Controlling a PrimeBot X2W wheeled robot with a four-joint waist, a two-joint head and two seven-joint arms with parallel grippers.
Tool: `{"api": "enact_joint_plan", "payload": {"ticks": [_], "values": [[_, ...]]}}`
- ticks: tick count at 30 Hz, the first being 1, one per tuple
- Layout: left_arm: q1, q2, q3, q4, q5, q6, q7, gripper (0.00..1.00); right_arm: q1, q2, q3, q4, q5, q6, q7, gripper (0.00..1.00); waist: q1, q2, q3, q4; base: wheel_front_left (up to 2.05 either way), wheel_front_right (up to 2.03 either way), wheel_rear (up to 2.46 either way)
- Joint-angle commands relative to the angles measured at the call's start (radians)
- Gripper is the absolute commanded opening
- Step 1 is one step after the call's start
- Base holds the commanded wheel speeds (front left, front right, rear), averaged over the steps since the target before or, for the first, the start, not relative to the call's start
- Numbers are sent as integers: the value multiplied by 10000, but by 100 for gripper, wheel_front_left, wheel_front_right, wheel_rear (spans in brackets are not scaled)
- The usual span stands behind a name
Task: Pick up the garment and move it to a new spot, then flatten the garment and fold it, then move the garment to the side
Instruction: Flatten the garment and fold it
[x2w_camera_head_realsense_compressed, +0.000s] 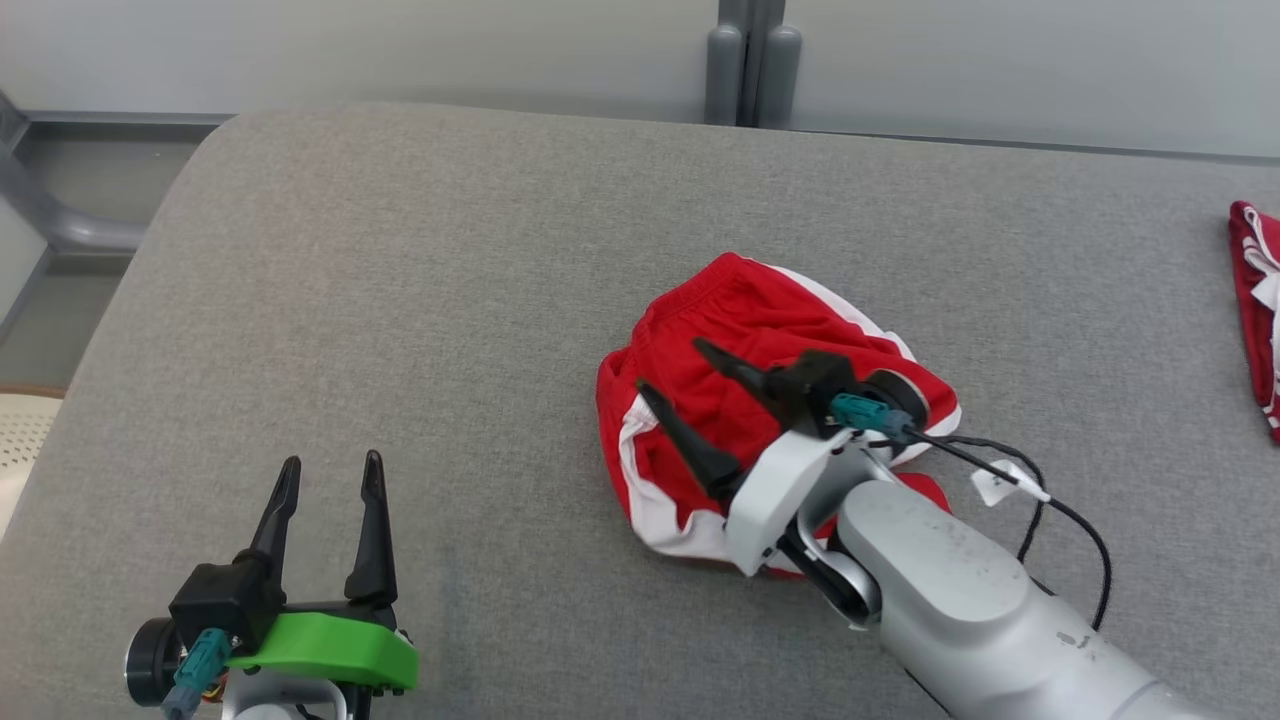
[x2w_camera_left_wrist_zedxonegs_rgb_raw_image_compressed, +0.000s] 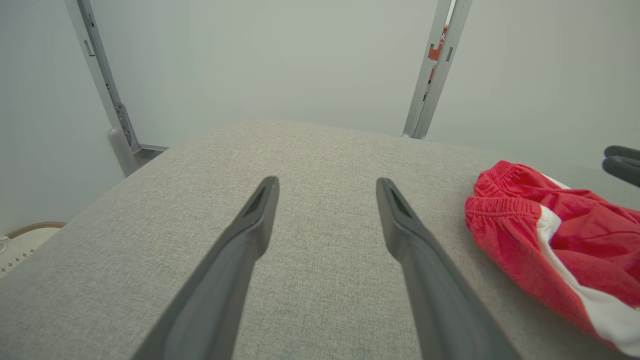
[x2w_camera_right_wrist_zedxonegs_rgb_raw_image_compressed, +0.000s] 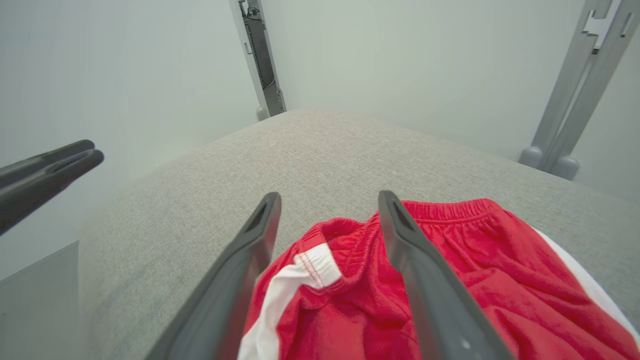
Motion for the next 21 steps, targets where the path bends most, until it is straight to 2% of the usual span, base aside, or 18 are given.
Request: {"api": "enact_joint_plan", "payload": {"ticks": [1,10,21], "values": [[75,11,78,-65,93,17,-25,100,348,-172,-247,-121,-145,-17,-22,100,0,0,-95,-254,0,0,0],[237,13,187,-154,167,32,-25,100,1266,-746,-1592,-1226,-684,-15,-23,100,0,0,-237,-798,0,0,0],[507,14,555,-259,427,-61,-25,100,3908,-1120,-4615,-3297,-1658,-15,-24,100,0,0,-559,-1510,0,0,0]]}}
